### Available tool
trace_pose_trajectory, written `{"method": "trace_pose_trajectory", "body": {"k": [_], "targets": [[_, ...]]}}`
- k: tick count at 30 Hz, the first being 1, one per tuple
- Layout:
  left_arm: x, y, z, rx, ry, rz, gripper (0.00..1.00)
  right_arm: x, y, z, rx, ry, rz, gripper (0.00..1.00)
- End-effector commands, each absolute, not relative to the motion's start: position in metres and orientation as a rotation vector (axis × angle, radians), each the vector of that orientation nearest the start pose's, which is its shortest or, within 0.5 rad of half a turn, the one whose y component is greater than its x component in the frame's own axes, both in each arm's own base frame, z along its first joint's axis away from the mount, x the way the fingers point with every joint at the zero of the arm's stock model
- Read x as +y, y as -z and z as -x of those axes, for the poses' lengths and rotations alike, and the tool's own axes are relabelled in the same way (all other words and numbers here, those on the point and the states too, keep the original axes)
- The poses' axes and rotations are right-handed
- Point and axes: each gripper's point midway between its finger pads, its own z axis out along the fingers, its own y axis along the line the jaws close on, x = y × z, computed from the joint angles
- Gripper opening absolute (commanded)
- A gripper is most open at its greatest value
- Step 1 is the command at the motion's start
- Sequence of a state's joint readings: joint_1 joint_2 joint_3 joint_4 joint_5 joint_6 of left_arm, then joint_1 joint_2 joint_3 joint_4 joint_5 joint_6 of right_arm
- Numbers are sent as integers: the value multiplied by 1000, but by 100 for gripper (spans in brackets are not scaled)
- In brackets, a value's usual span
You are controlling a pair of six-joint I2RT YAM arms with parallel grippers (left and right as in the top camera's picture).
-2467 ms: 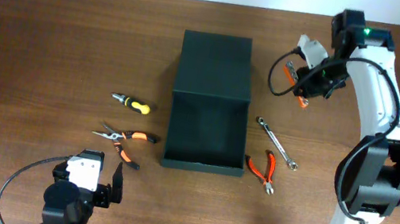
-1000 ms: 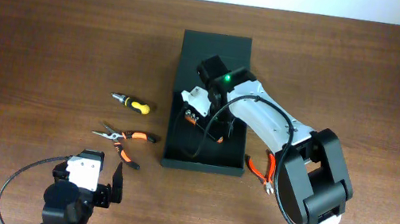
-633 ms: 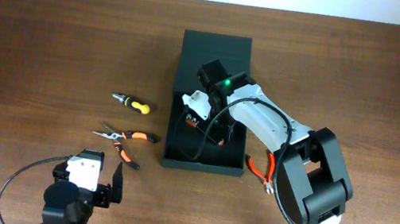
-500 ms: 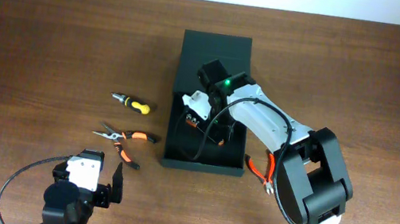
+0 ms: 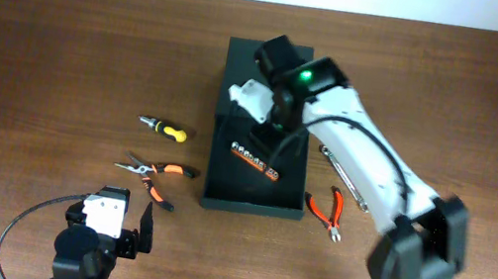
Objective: Pack container
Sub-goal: 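Carry the socket rail into the green box and release it, then move right gripper to the chrome wrench and grasp it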
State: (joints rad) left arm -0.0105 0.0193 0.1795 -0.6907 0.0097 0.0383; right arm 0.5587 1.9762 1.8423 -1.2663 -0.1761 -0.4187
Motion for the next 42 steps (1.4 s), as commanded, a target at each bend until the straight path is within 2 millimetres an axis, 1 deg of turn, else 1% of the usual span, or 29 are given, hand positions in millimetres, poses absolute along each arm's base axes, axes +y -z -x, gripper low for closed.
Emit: {"method": "trace_pose_trajectory", "body": {"k": [1,4,8,11,13,15,17,20,23,25,28,30,31,36,39,42], "targets": [[-1,-93,-201,2090,-29,-63,99,226,-184,-338,2587,-291,1306,99],[-1,-93,-201,2090,-30,-62,99,202,-208,-335,2605,-290,1200,99],[-1,-93,-201,2090,-30,-62,99,162,-236,-333,2622,-282,1025,99],[-1,-93,-201,2090,-30,-62,99,129,-246,-331,2664,-267,883,99],[-1,-93,-201,2090,-30,-62,99,108,-246,-329,2706,-258,795,99],[-1,-93,-201,2090,-30,-62,99,87,-240,-328,2763,-255,693,99],[-1,-93,-201,2090,-29,-63,99,68,-228,-328,2823,-256,577,98],[-1,-93,-201,2090,-29,-63,99,49,-209,-328,2873,-276,477,99],[-1,-93,-201,2090,-30,-62,99,38,-191,-333,2881,-279,429,99],[-1,-93,-201,2090,-30,-62,99,36,-179,-338,2873,-287,415,99],[-1,-93,-201,2090,-30,-62,99,43,-164,-344,2843,-342,419,99],[-1,-93,-201,2090,-30,-62,99,51,-155,-345,2829,-405,426,99],[-1,-93,-201,2090,-30,-62,99,51,-150,-345,2830,-413,427,99],[-1,-93,-201,2090,-30,-62,99,48,-111,-343,2890,-395,434,100],[-1,-93,-201,2090,-30,-62,99,45,-89,-344,2926,-335,451,97],[-1,-93,-201,2090,-29,-63,99,50,-75,-349,2943,-297,490,97]]}}
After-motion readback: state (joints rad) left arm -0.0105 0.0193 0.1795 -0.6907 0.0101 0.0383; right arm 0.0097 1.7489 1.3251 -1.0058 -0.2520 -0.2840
